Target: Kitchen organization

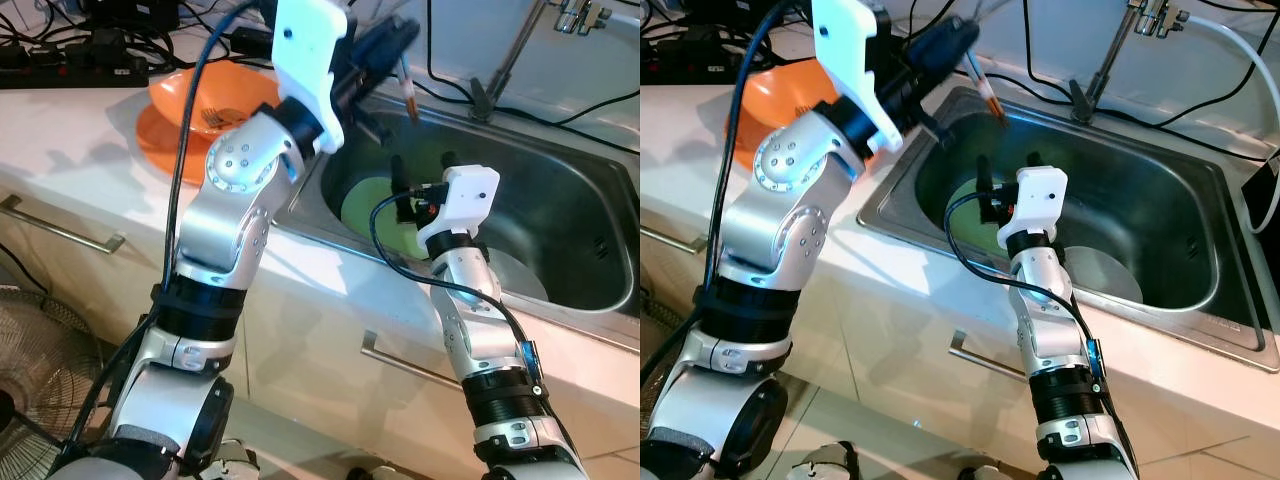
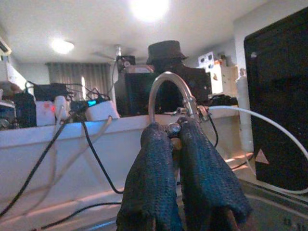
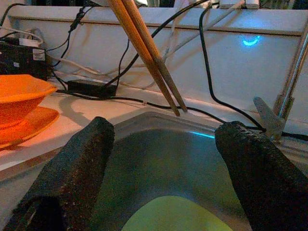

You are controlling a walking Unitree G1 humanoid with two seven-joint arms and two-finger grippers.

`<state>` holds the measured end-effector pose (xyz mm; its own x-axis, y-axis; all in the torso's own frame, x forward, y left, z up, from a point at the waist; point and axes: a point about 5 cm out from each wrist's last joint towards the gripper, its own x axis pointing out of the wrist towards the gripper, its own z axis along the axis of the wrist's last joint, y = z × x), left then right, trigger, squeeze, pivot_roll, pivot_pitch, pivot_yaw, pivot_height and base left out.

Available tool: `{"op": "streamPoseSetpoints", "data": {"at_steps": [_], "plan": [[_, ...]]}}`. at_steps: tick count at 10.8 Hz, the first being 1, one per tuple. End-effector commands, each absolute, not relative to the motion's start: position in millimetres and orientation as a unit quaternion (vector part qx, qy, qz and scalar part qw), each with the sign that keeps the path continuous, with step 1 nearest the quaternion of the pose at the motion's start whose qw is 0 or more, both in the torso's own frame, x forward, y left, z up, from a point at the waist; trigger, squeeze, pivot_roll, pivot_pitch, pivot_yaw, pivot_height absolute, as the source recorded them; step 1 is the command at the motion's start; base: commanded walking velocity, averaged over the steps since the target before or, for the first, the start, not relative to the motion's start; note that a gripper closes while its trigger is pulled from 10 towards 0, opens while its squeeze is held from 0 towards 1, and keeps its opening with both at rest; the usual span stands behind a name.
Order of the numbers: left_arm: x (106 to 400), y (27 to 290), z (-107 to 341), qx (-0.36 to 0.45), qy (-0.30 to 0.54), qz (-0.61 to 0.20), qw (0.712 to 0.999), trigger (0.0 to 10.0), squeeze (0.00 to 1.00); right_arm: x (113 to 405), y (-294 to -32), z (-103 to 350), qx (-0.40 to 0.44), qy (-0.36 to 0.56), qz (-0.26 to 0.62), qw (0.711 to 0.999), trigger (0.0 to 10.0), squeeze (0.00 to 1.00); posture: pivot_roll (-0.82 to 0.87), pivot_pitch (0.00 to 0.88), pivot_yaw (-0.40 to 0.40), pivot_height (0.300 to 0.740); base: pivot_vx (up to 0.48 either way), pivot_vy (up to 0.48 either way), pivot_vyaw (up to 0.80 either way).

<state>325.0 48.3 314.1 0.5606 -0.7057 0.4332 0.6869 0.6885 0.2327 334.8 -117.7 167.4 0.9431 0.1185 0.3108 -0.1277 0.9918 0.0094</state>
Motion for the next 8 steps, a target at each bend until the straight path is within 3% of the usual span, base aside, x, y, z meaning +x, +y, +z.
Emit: {"op": "streamPoseSetpoints", "data": {"at_steps": [1, 2, 8], "plan": [[320, 43, 315, 0.014, -0.251, -0.415, 0.874, 10.0, 0.00, 332, -121, 169, 0.009, -0.165, 0.058, 0.985, 10.0, 0.70, 0.08, 0.044, -0.094, 0.740, 0.000, 0.000, 0.00], [319, 40, 313, 0.010, -0.244, -0.425, 0.872, 10.0, 0.00, 331, -119, 168, 0.008, -0.164, 0.063, 0.984, 10.0, 0.00, 0.08, 0.042, -0.093, 0.740, 0.000, 0.000, 0.00], [316, 34, 295, 0.027, -0.175, -0.469, 0.865, 10.0, 0.00, 331, -116, 167, 0.010, -0.161, 0.066, 0.985, 10.0, 0.00, 0.08, 0.044, -0.092, 0.740, 0.000, 0.000, 0.00]]}}
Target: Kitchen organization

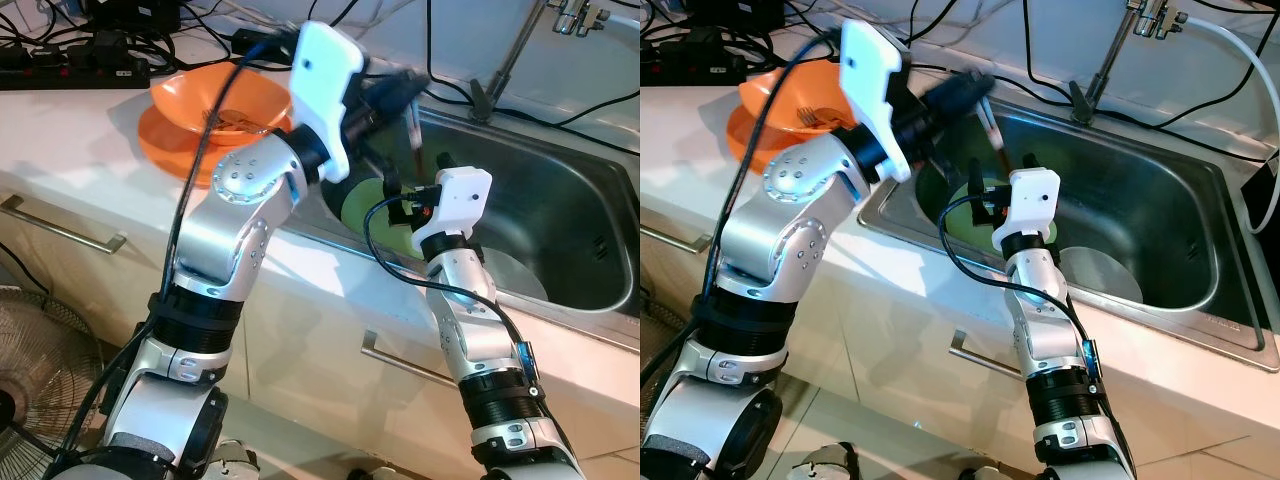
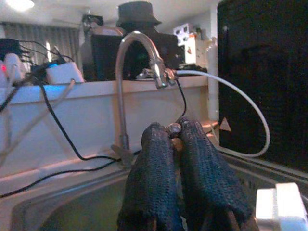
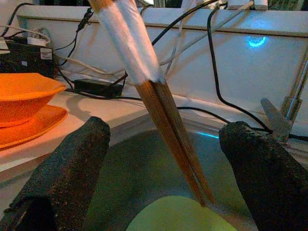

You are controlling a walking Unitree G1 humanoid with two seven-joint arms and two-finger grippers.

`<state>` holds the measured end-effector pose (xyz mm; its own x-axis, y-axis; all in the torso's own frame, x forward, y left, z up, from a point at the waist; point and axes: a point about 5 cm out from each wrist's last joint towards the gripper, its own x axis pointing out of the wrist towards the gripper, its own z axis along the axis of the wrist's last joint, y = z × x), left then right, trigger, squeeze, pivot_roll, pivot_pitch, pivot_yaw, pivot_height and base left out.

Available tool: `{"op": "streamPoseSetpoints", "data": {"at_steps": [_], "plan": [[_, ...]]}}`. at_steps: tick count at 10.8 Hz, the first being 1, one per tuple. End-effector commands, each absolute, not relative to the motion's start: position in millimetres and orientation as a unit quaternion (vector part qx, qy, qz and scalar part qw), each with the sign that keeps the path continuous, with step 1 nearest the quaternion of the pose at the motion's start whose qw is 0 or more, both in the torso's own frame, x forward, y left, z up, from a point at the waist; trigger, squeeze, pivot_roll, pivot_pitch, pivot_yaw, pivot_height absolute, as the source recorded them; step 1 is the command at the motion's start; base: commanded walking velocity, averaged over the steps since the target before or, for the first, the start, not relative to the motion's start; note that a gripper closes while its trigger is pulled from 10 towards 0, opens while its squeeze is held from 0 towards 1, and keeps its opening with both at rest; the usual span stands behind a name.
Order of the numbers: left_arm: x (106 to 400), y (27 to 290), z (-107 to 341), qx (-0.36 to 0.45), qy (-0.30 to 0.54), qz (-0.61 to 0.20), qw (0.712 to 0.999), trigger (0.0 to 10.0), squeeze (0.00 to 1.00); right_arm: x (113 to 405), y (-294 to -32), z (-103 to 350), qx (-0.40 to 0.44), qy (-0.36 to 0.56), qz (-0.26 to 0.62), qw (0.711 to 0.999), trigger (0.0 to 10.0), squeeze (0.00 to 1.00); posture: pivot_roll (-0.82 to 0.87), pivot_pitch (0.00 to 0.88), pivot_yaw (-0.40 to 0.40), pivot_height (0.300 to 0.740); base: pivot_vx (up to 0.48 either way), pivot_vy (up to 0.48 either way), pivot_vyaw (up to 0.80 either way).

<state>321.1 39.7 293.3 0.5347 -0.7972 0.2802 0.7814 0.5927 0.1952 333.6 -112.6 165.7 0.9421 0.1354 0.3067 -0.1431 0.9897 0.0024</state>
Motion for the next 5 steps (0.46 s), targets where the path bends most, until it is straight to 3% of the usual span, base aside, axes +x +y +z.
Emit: {"op": "streamPoseSetpoints", "data": {"at_steps": [1, 4, 5], "plan": [[315.5, 33.6, 294.7, 0.029, -0.172, -0.471, 0.865, 10.0, 0.00, 331.2, -116.4, 166.7, 0.010, -0.161, 0.065, 0.985, 10.0, 0.00, 0.08, 0.047, -0.092, 0.740, 0.000, 0.000, 0.00], [313.7, 32.6, 290.4, 0.036, -0.159, -0.481, 0.862, 10.0, 0.00, 332.1, -116.5, 166.3, 0.011, -0.159, 0.064, 0.985, 10.0, 0.00, 0.08, 0.053, -0.092, 0.740, 0.000, 0.000, 0.00], [312.8, 32.5, 289.5, 0.040, -0.157, -0.483, 0.861, 10.0, 0.00, 332.4, -116.8, 166.4, 0.010, -0.158, 0.062, 0.985, 3.7, 0.00, 0.08, 0.054, -0.092, 0.740, 0.000, 0.000, 0.00]]}}
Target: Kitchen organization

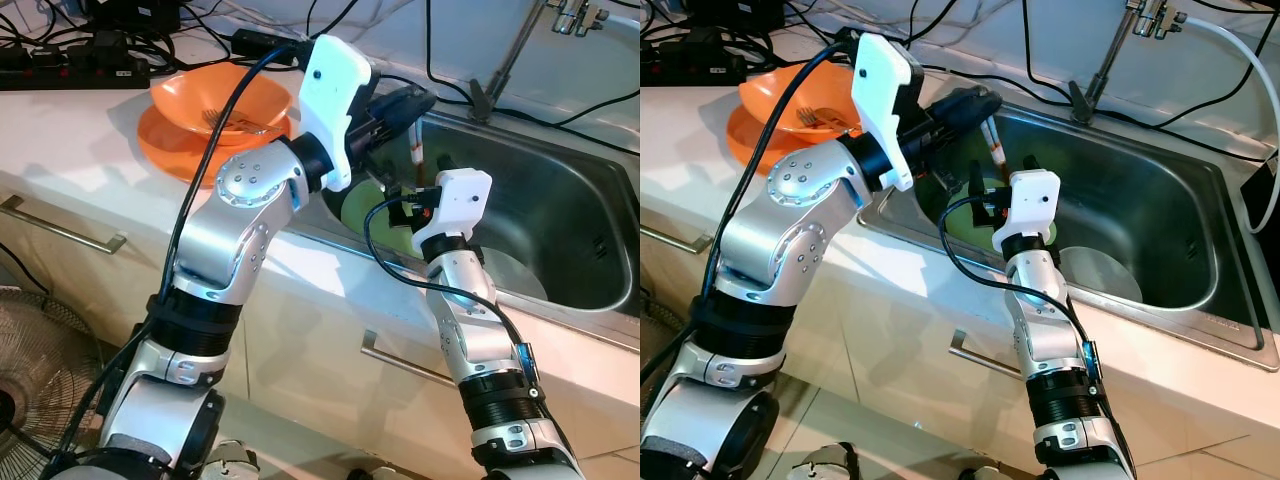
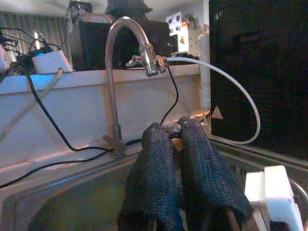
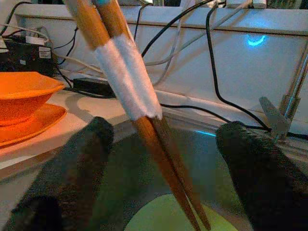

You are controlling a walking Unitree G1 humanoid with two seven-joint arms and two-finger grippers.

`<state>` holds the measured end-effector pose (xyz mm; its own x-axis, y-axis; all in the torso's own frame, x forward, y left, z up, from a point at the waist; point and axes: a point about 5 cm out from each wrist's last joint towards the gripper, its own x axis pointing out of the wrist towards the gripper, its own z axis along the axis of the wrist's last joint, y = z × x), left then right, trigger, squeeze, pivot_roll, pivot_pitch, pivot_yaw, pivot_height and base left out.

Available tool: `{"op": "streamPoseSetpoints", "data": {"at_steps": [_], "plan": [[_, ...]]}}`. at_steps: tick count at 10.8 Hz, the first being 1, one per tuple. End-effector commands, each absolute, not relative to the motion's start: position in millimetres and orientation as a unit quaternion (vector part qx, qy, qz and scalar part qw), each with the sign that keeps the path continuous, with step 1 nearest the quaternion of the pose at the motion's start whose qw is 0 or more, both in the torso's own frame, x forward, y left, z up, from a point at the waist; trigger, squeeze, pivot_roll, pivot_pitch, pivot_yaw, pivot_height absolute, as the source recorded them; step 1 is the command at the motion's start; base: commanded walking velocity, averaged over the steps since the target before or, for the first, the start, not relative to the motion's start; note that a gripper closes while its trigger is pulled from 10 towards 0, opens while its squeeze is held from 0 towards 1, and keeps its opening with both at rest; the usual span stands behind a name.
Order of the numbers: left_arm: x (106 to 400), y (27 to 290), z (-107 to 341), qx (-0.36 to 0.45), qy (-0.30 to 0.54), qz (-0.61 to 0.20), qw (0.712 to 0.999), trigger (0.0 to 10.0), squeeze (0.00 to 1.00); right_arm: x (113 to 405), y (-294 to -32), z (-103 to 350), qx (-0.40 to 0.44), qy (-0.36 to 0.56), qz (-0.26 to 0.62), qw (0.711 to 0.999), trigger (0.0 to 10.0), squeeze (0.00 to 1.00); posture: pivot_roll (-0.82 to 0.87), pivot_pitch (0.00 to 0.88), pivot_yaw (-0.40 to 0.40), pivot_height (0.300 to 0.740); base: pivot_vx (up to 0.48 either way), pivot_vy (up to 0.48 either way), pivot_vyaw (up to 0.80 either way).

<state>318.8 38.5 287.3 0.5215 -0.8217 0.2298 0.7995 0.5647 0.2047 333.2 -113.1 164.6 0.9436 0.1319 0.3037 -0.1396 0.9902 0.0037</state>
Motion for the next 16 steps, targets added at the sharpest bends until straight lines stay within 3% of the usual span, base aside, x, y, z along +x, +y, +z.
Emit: {"op": "streamPoseSetpoints", "data": {"at_steps": [1, 13, 14, 15, 16], "plan": [[312.4, 32.4, 289.0, 0.043, -0.156, -0.484, 0.860, 10.0, 0.00, 332.5, -116.9, 166.6, 0.010, -0.158, 0.062, 0.985, 0.0, 0.00, 0.08, 0.055, -0.091, 0.740, 0.000, 0.000, 0.00], [317.9, 33.8, 285.1, 0.055, -0.140, -0.472, 0.869, 10.0, 0.00, 332.2, -118.8, 166.7, 0.012, -0.158, 0.054, 0.986, 0.0, 0.00, 0.08, 0.071, -0.087, 0.740, 0.000, 0.000, 0.00], [318.2, 33.9, 284.9, 0.054, -0.139, -0.471, 0.869, 10.0, 0.42, 332.2, -119.0, 166.6, 0.012, -0.158, 0.054, 0.986, 0.0, 0.00, 0.08, 0.070, -0.087, 0.740, 0.000, 0.000, 0.00], [319.2, 34.5, 285.0, 0.047, -0.138, -0.468, 0.872, 10.0, 1.00, 332.3, -119.1, 166.6, 0.012, -0.158, 0.054, 0.986, 0.0, 0.00, 0.08, 0.068, -0.088, 0.740, 0.000, 0.000, 0.00], [321.2, 36.0, 286.1, 0.048, -0.140, -0.460, 0.876, 10.0, 1.00, 332.5, -119.2, 166.5, 0.012, -0.158, 0.054, 0.986, 0.0, 0.00, 0.08, 0.068, -0.088, 0.740, 0.000, 0.000, 0.00]]}}
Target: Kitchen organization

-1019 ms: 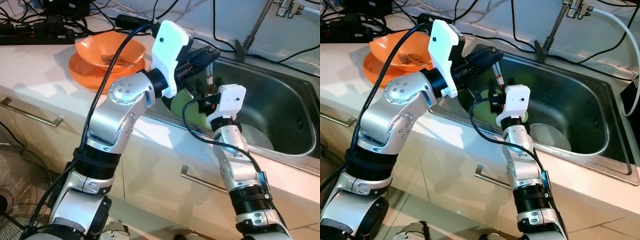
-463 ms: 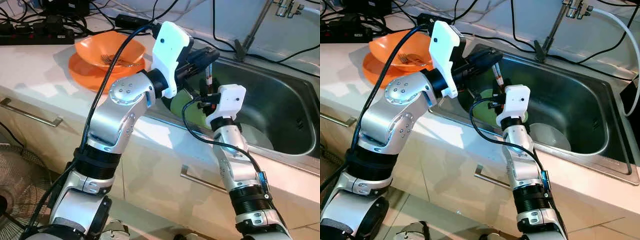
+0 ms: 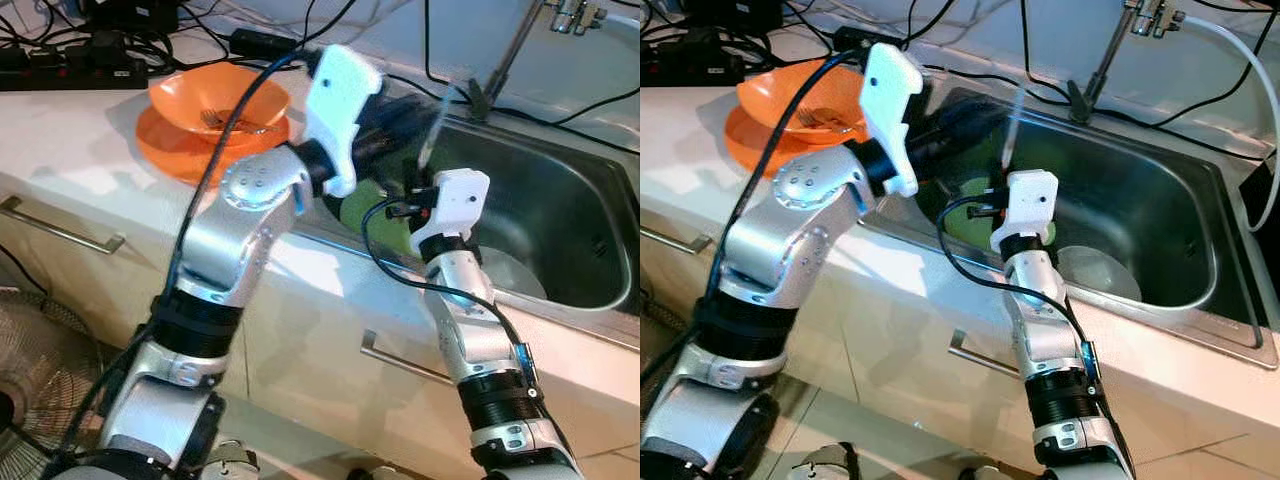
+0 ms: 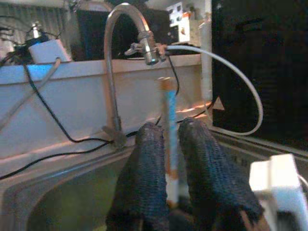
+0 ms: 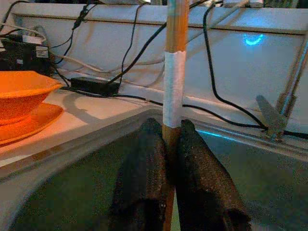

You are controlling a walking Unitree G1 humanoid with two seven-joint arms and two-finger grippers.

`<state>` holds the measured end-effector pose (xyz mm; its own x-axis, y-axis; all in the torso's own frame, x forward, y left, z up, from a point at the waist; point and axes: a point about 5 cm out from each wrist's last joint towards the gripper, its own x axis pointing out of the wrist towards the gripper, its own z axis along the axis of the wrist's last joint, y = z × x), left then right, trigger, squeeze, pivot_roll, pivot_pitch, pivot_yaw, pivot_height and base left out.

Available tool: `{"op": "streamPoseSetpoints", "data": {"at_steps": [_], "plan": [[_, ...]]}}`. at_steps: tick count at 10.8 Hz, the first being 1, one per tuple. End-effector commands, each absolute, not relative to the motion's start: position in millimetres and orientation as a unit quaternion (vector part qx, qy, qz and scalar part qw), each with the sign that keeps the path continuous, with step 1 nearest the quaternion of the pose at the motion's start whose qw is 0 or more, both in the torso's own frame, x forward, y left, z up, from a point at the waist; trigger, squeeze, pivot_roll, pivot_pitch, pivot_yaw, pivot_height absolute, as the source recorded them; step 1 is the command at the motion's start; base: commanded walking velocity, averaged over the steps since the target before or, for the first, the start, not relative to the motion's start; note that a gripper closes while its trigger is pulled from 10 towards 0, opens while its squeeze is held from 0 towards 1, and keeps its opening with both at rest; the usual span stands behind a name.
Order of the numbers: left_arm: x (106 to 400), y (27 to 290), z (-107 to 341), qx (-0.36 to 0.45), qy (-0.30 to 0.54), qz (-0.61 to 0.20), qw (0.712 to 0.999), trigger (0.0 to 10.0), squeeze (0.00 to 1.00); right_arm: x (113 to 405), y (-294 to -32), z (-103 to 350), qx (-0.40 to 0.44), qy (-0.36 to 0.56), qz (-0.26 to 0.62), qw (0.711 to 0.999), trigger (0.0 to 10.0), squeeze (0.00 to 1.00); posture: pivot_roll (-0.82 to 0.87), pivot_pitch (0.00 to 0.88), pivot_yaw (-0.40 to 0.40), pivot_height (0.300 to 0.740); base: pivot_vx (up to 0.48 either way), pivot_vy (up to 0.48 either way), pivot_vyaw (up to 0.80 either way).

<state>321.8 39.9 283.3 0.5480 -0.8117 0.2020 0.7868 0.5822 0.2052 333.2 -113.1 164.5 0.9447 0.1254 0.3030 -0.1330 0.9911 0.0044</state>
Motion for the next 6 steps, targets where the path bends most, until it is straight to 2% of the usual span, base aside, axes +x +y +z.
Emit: {"op": "streamPoseSetpoints", "data": {"at_steps": [1, 5, 6], "plan": [[322, 37, 286, 0.049, -0.141, -0.454, 0.878, 10.0, 1.00, 332, -119, 166, 0.012, -0.157, 0.054, 0.986, 0.0, 0.00, 0.08, 0.070, -0.089, 0.740, 0.000, 0.000, 0.00], [322, 38, 286, 0.043, -0.140, -0.449, 0.881, 10.0, 1.00, 335, -124, 163, 0.023, -0.142, 0.039, 0.989, 0.0, 0.00, 0.08, 0.067, -0.092, 0.740, 0.000, 0.000, 0.00], [326, 44, 271, 0.050, -0.117, -0.427, 0.895, 10.0, 0.00, 343, -131, 162, 0.030, -0.117, 0.019, 0.992, 0.3, 0.00, 0.08, 0.067, -0.093, 0.740, 0.000, 0.000, 0.00]]}}
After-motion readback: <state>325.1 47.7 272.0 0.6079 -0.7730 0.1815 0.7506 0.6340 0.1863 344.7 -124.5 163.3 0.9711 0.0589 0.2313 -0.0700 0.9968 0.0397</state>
